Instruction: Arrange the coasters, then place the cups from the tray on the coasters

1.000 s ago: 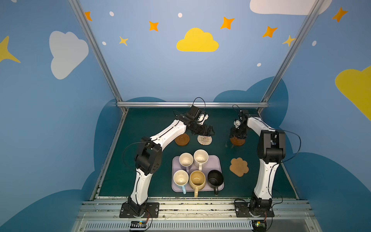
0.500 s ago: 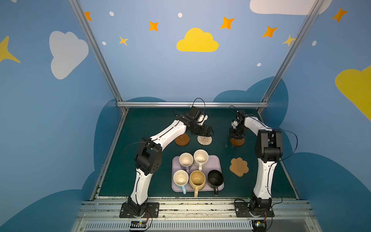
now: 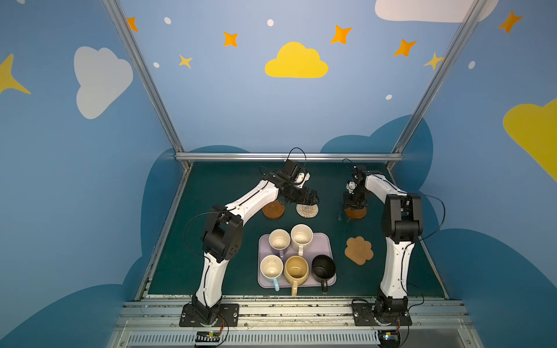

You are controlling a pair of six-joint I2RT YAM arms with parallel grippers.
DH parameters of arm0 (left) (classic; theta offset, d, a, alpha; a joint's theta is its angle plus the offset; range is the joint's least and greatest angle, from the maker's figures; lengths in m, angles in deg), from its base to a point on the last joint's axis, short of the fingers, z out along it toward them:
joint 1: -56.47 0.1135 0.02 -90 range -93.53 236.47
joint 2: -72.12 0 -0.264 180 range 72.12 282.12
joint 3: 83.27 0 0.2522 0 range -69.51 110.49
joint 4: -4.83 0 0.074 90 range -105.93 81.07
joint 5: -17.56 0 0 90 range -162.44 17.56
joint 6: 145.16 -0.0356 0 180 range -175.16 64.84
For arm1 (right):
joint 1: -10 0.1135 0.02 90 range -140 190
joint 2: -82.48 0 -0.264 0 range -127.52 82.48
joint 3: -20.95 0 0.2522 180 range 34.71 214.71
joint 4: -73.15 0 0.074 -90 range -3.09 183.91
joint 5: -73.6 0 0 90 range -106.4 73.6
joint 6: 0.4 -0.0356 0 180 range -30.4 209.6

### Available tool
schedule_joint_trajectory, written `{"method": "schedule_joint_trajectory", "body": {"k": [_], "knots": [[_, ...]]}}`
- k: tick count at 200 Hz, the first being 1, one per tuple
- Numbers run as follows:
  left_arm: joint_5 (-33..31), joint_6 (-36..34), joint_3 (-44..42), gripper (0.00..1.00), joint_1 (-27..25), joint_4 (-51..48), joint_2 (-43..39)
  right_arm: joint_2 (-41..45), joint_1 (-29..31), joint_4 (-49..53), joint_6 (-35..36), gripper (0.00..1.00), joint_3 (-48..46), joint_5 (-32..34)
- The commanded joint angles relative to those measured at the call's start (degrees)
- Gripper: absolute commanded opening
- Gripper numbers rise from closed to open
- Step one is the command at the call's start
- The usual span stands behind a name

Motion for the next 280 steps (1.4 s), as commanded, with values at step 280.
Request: {"method": "schedule_joint_trajectory", "body": {"k": [280], "knots": [[-1.2, 5.2, -8.9, 1.0, 3.9, 2.6, -5.4, -8.0, 16.0, 3.5, -3.9, 0.4, 6.1, -8.3]]}}
